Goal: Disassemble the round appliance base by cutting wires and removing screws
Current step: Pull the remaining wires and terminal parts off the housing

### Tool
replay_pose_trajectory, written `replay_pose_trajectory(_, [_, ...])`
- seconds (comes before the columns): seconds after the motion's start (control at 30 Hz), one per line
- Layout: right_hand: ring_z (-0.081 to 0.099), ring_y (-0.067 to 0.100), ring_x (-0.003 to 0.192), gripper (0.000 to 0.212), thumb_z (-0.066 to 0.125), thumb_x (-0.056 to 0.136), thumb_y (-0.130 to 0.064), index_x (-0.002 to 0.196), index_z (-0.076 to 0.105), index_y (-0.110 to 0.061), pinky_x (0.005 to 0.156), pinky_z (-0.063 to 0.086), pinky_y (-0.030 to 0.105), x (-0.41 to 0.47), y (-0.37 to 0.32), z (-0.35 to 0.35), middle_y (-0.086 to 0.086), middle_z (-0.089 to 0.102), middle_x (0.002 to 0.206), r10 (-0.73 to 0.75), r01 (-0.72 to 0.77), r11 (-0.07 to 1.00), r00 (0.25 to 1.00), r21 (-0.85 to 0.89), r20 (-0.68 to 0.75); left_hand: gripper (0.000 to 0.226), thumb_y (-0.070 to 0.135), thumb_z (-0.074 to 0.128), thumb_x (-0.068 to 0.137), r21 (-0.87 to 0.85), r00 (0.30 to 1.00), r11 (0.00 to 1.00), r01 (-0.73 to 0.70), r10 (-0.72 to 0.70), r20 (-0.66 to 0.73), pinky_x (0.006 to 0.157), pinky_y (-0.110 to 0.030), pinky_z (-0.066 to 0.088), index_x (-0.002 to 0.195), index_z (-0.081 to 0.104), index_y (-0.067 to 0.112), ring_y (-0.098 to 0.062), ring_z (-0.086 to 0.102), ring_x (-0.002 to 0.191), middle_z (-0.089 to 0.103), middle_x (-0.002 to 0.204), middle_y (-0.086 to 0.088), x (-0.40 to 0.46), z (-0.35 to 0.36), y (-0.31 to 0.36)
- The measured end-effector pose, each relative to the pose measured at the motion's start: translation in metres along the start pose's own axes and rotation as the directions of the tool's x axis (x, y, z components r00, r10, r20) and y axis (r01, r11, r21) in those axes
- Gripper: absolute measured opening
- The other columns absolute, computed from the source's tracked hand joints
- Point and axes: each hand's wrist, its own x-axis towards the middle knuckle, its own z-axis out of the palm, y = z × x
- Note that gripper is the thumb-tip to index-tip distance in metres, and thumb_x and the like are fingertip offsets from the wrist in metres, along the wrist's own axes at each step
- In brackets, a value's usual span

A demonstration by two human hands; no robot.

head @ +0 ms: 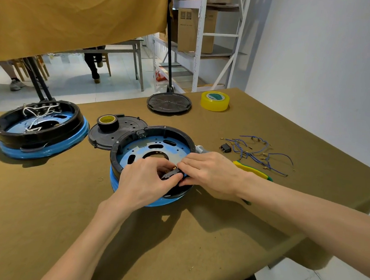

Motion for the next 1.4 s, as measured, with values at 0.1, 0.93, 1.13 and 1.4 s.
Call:
replay_pose_trajectory(0.1, [0.063, 0.026, 0.109, 0.043, 0.044, 0.108, -0.037, 0.127, 0.061, -0.003, 0.089, 0.055, 0.040, -0.004, -0.004, 0.002, 0.011, 0.068, 0.118, 0.045, -0.044, 0.999, 0.999, 0.032, -0.021, 0.048, 0.075, 0.058, 0.081, 0.019, 1.000, 1.000, -0.012, 0.012, 0.016, 0.067, -0.021, 0.054, 0.111, 0.075, 0.041, 0.005, 0.065, 0.086, 0.074, 0.093, 0.025, 0.001, -0.001, 0.000])
replay_pose_trajectory(0.93, [0.066, 0.027, 0.117, 0.043, 0.060, 0.100, -0.032, 0.126, 0.067, 0.002, 0.107, 0.048, 0.035, -0.010, -0.010, 0.018, 0.015, 0.070, 0.123, 0.080, -0.070, 0.996, 0.964, 0.051, -0.255, 0.042, 0.074, 0.064, 0.077, -0.047, 0.997, 0.999, -0.011, 0.007, -0.075, 0.061, -0.006, 0.036, 0.100, 0.078, 0.042, 0.013, 0.061, 0.076, 0.073, 0.083, 0.026, 0.000, 0.000, 0.001])
replay_pose_trajectory(1.13, [0.068, 0.025, 0.108, 0.045, 0.073, 0.093, -0.035, 0.123, 0.068, -0.002, 0.086, 0.060, 0.035, -0.011, 0.000, 0.012, 0.013, 0.070, 0.120, 0.084, -0.067, 0.994, 0.972, 0.084, -0.218, 0.040, 0.074, 0.068, 0.075, -0.095, 1.000, 0.995, 0.007, -0.007, 0.000, 0.065, -0.011, 0.044, 0.100, 0.077, 0.044, 0.020, 0.061, 0.081, 0.058, 0.071, 0.040, 0.002, -0.002, -0.003])
replay_pose_trajectory(1.4, [0.068, 0.033, 0.110, 0.045, 0.050, 0.103, -0.031, 0.121, 0.066, 0.007, 0.101, 0.052, 0.039, -0.009, -0.001, 0.020, 0.022, 0.071, 0.116, -0.047, 0.017, 0.995, 0.952, -0.101, -0.303, 0.034, 0.069, 0.067, 0.082, -0.074, 1.000, 0.997, -0.002, 0.001, -0.015, 0.071, -0.018, 0.053, 0.104, 0.077, 0.045, 0.007, 0.067, 0.087, 0.072, 0.086, 0.031, 0.001, -0.001, -0.001])
